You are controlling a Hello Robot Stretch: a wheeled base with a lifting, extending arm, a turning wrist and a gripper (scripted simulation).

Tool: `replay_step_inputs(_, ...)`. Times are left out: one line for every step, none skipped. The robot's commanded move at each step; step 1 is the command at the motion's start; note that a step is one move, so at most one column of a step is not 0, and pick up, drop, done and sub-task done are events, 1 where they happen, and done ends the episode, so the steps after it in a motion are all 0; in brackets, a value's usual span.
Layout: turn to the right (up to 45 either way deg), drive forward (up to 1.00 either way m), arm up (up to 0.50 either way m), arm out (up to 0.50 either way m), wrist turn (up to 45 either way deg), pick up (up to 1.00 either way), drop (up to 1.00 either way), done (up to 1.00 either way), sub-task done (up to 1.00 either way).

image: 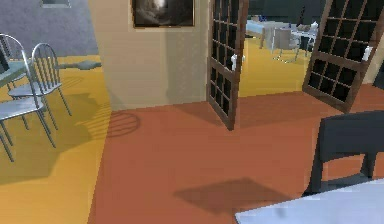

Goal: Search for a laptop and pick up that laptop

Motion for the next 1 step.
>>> replay_step_inputs(0.0,0.0,0.0,0.0,0.0,0.0,0.0,1.0,0.0)
